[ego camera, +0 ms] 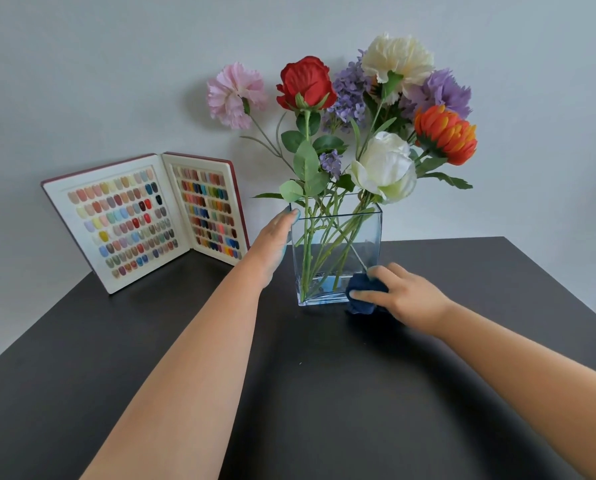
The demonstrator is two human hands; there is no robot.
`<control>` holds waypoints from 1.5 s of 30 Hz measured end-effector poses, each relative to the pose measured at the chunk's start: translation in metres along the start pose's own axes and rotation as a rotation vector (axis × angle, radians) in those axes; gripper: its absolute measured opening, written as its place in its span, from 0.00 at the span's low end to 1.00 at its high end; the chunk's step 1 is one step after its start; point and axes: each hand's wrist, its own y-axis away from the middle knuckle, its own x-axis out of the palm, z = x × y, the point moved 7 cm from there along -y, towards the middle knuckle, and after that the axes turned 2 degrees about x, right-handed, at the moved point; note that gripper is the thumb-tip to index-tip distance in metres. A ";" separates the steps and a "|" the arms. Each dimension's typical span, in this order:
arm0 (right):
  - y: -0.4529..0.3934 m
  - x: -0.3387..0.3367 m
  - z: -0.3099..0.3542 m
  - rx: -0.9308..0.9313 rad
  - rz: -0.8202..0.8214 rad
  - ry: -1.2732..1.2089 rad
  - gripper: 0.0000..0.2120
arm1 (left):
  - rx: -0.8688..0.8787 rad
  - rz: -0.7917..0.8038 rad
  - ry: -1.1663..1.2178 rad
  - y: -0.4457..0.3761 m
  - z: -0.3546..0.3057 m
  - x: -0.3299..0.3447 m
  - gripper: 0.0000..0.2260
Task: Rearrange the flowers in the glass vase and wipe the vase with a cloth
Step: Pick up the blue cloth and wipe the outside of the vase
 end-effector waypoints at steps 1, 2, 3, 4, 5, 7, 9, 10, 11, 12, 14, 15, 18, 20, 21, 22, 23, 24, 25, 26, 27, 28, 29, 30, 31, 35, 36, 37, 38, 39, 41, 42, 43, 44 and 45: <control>-0.001 -0.001 -0.002 -0.027 0.012 0.000 0.29 | 0.001 0.006 0.000 0.000 -0.001 0.000 0.35; -0.002 -0.004 -0.004 -0.055 0.013 0.003 0.29 | 0.002 0.010 0.000 0.000 -0.001 0.000 0.35; -0.005 -0.011 -0.008 -0.068 -0.014 0.001 0.29 | 0.004 0.012 -0.001 0.000 0.000 0.001 0.35; -0.009 -0.023 -0.016 -0.059 -0.078 -0.003 0.29 | 0.005 0.012 -0.006 -0.001 0.001 0.000 0.35; -0.013 -0.036 -0.025 -0.023 -0.157 -0.009 0.28 | 0.001 0.011 -0.012 -0.002 0.002 0.000 0.35; -0.019 -0.060 -0.041 0.072 -0.327 -0.031 0.27 | -0.011 0.005 -0.011 -0.003 0.004 -0.001 0.35; -0.019 -0.068 -0.045 0.123 -0.433 -0.025 0.22 | -0.010 0.008 -0.004 -0.004 0.004 -0.001 0.35; -0.017 -0.065 -0.042 0.138 -0.454 -0.026 0.19 | -0.010 0.014 -0.005 -0.004 0.004 -0.001 0.35; -0.014 -0.058 -0.038 0.154 -0.450 -0.036 0.16 | -0.010 0.020 -0.010 -0.004 0.003 0.000 0.35; -0.009 -0.049 -0.033 0.160 -0.422 -0.050 0.16 | -0.010 0.021 -0.017 -0.003 0.002 0.000 0.36; 0.003 -0.023 -0.019 0.139 -0.271 -0.054 0.23 | -0.014 0.019 -0.033 -0.001 0.000 -0.001 0.37; 0.008 -0.009 -0.012 0.114 -0.165 -0.026 0.29 | -0.017 0.019 -0.039 0.001 -0.002 -0.001 0.38; 0.010 0.005 -0.002 0.095 -0.011 0.069 0.35 | -0.003 0.009 -0.079 0.006 -0.007 0.000 0.39; 0.000 0.002 0.005 0.080 -0.009 0.098 0.35 | 0.039 0.010 -0.129 0.011 -0.010 0.001 0.40; -0.005 0.001 0.011 0.056 -0.011 0.105 0.36 | 0.061 0.016 -0.151 0.013 -0.010 0.002 0.41; -0.011 0.000 0.018 0.026 -0.016 0.110 0.36 | 0.082 0.022 -0.172 0.015 -0.010 0.002 0.42; -0.018 0.000 0.026 -0.001 -0.020 0.119 0.36 | 0.104 0.023 -0.195 0.016 -0.011 0.002 0.42; -0.027 0.001 0.035 -0.023 -0.020 0.125 0.35 | 0.121 0.021 -0.219 0.016 -0.012 0.001 0.42; -0.035 0.003 0.045 -0.042 -0.018 0.128 0.34 | 0.131 0.017 -0.236 0.017 -0.013 0.000 0.41; -0.044 0.006 0.056 -0.057 -0.017 0.130 0.33 | 0.133 0.012 -0.240 0.017 -0.014 -0.001 0.40; -0.052 0.008 0.067 -0.068 -0.018 0.133 0.32 | 0.131 0.007 -0.234 0.017 -0.015 -0.001 0.38; -0.059 0.010 0.075 -0.074 -0.018 0.136 0.30 | 0.126 0.000 -0.221 0.016 -0.016 -0.001 0.37; -0.064 0.012 0.081 -0.077 -0.016 0.137 0.29 | 0.121 -0.005 -0.209 0.016 -0.016 -0.001 0.36; -0.066 0.013 0.084 -0.081 -0.011 0.139 0.28 | 0.117 -0.007 -0.202 0.015 -0.017 -0.001 0.36; -0.066 0.013 0.084 -0.091 -0.008 0.141 0.28 | 0.115 -0.008 -0.202 0.015 -0.017 -0.001 0.37; -0.041 0.009 0.058 -0.120 0.025 0.182 0.28 | 0.123 -0.001 -0.227 0.013 -0.018 -0.002 0.35; -0.030 0.008 0.047 -0.114 0.040 0.193 0.28 | 0.124 0.003 -0.235 0.013 -0.018 -0.002 0.34; -0.019 0.007 0.036 -0.104 0.054 0.203 0.29 | 0.127 0.008 -0.241 0.012 -0.018 -0.002 0.33; -0.009 0.006 0.025 -0.086 0.071 0.213 0.31 | 0.130 0.010 -0.241 0.012 -0.018 -0.001 0.32; -0.002 0.005 0.016 -0.064 0.089 0.223 0.32 | 0.131 0.008 -0.233 0.011 -0.017 -0.001 0.31; 0.001 0.004 0.009 -0.037 0.111 0.232 0.33 | 0.127 0.001 -0.215 0.010 -0.016 -0.001 0.29; -0.002 0.003 0.012 -0.041 0.104 0.226 0.33 | 0.121 -0.004 -0.215 0.011 -0.015 0.000 0.28; -0.008 0.004 0.018 -0.057 0.086 0.214 0.32 | 0.112 -0.011 -0.214 0.011 -0.014 0.000 0.27; -0.016 0.005 0.027 -0.078 0.067 0.205 0.31 | 0.104 -0.019 -0.207 0.011 -0.014 0.000 0.26; -0.025 0.007 0.037 -0.099 0.047 0.198 0.30 | 0.096 -0.026 -0.194 0.012 -0.013 0.001 0.26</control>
